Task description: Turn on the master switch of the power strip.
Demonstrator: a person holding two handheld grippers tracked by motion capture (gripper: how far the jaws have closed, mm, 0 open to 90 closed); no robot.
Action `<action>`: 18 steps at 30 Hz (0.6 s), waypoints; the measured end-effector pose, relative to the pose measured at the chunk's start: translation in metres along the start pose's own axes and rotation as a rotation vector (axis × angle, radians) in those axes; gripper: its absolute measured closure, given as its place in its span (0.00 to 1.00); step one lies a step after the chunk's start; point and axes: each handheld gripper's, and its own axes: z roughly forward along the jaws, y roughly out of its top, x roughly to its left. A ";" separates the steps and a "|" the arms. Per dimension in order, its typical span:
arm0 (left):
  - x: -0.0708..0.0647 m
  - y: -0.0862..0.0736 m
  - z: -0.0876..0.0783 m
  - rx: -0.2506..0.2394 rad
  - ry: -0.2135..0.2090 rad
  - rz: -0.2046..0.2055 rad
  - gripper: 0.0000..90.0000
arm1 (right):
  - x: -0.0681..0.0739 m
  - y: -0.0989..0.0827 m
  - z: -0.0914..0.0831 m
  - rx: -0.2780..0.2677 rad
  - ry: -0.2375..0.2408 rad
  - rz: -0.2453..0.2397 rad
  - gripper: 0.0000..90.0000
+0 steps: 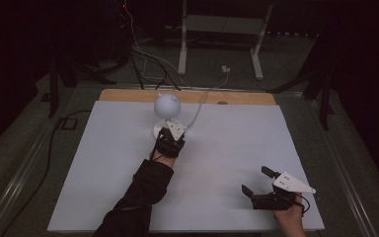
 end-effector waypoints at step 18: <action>0.007 -0.004 0.030 0.021 0.040 0.100 1.00 | 0.001 0.000 -0.001 0.001 0.001 -0.010 0.00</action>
